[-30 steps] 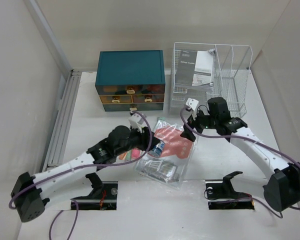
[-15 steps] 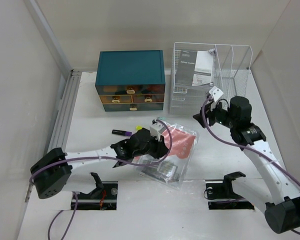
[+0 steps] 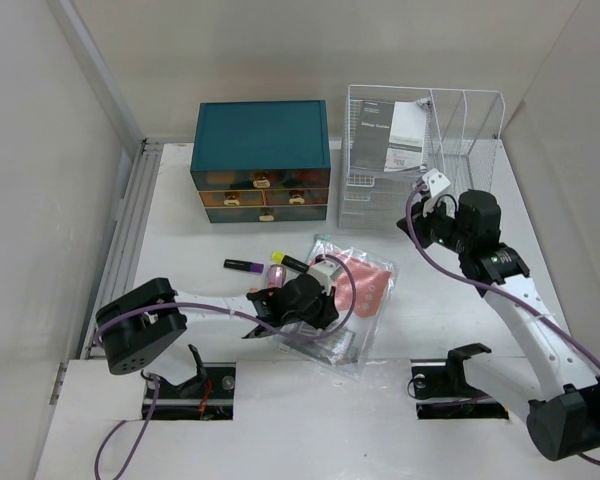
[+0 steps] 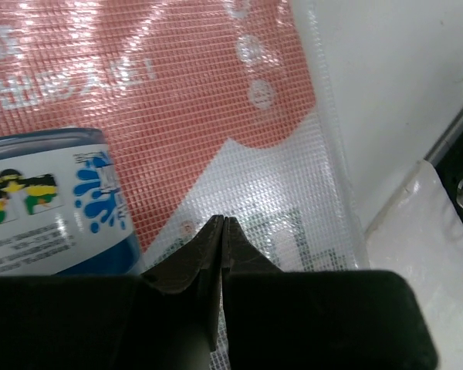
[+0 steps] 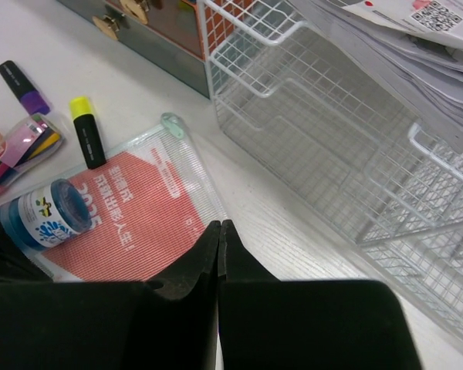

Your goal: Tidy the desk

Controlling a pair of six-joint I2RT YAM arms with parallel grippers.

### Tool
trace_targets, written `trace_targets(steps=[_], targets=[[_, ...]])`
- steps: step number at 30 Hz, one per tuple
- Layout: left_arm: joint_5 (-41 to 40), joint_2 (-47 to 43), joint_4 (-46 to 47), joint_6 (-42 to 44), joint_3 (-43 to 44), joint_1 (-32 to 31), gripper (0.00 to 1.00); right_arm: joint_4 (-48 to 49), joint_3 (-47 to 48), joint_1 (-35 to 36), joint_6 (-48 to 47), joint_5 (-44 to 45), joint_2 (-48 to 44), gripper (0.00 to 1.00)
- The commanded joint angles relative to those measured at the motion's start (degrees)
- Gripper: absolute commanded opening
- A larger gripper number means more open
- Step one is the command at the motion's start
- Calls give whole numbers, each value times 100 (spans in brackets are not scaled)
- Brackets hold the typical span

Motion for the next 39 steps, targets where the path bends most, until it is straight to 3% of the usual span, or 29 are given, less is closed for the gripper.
trace_targets(steps=[1,8,13,14,20,21,22,24,25,29,39], targets=[[-828,-191,-226,-211,130,-42,1,98,183,-53,121,142,-108,0],[-1884,-246,-938,-466,252,-42,1,98,183,-53,121,142,-161,0],[-2210,-183,-1107,-668,253,-42,1,-42,183,-53,121,90,-161,9],[-2324,-183,-1159,-669,253,-42,1,-43,183,-53,121,90,-109,16],[-2650,-236,-1563,-783,305,-42,1,-148,130,-53,287,-173,6,21],[-2737,-236,-1564,-835,305,-42,2,-148,69,-53,445,-174,6,24],[-2808,-288,-1642,-836,305,-42,3,-148,68,-53,524,-174,6,34],[-2861,-341,-1704,-888,305,-42,5,-70,-150,-53,770,-174,6,39],[-2861,-342,-1704,-889,245,-42,6,0,-212,-114,832,-226,6,60],[-2975,-394,-1704,-950,191,-42,15,1,-458,-245,1210,-611,225,99],[-2870,-500,-1432,-1056,-187,-42,21,-8,-669,-686,1272,-1194,1008,99]])
